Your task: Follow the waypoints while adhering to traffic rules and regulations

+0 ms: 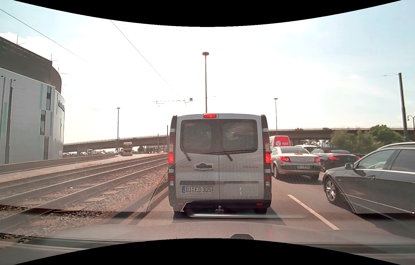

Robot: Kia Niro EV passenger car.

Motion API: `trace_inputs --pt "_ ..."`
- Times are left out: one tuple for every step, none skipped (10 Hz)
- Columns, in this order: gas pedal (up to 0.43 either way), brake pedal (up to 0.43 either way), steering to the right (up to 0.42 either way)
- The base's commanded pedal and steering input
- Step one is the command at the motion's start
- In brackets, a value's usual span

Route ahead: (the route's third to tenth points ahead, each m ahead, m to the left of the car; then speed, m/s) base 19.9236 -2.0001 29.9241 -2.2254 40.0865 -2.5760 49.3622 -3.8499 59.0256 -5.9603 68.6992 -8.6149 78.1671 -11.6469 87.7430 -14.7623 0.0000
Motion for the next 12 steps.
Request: trace_inputs --pt "0.0 0.244 -0.003" --pt "0.0 0.25 -0.003" --pt "0.0 0.244 -0.003" --pt "0.0 0.25 -0.003" --pt "0.0 0.25 -0.003" --pt "0.0 0.244 -0.003" --pt "0.0 0.244 -0.003" --pt "0.0 0.25 -0.003" --pt "0.0 0.244 -0.003" --pt "0.0 0.25 -0.003" --pt "0.0 0.25 -0.003" --pt "0.0 0.244 -0.003"
